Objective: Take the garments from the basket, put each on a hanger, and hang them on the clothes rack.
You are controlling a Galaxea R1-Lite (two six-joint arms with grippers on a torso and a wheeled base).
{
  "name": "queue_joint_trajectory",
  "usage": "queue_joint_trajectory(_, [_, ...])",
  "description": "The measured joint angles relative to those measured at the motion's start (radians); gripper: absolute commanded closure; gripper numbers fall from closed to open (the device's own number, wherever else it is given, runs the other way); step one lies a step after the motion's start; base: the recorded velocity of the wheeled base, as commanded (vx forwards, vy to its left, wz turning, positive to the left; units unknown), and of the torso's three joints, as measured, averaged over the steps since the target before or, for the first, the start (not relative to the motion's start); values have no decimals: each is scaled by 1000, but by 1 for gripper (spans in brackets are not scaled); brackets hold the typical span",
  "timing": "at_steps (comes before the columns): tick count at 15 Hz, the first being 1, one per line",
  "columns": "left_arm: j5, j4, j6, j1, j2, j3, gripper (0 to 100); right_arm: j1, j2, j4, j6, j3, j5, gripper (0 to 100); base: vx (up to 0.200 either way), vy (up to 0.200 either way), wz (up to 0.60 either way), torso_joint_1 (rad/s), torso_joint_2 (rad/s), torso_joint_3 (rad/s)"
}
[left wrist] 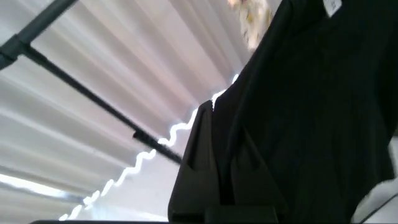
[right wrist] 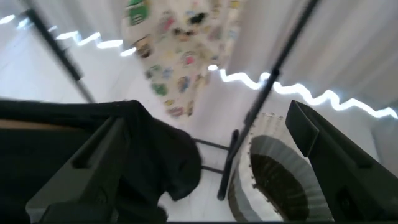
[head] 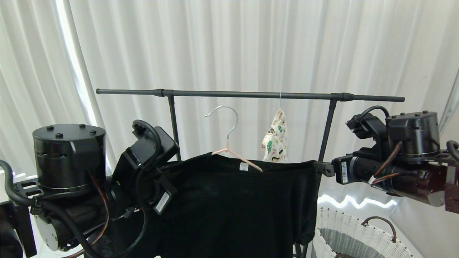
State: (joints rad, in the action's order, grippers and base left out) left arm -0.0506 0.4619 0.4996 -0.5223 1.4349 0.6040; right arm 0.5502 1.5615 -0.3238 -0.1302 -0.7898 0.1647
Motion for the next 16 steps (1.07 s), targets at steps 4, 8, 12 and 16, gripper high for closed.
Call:
queue_joint_trajectory(4, [25, 3, -103, -3, 26, 11, 100, -1, -106, 74, 51, 6, -318, 0, 0, 0, 0, 0, 0, 0])
queue_joint_trajectory(8, [64, 79, -137, -3, 28, -2, 100, -36, -181, 115, 220, 34, -400, 0, 0, 0, 0, 0, 0, 0])
queue_joint_trajectory(12, [77, 105, -139, -12, 30, -19, 100, -48, -207, 119, 350, 51, -407, 0, 0, 0, 0, 0, 0, 0])
queue_joint_trajectory(16, [77, 176, -140, -34, 32, -25, 100, 9, -216, 120, 504, 91, -427, 0, 0, 0, 0, 0, 0, 0])
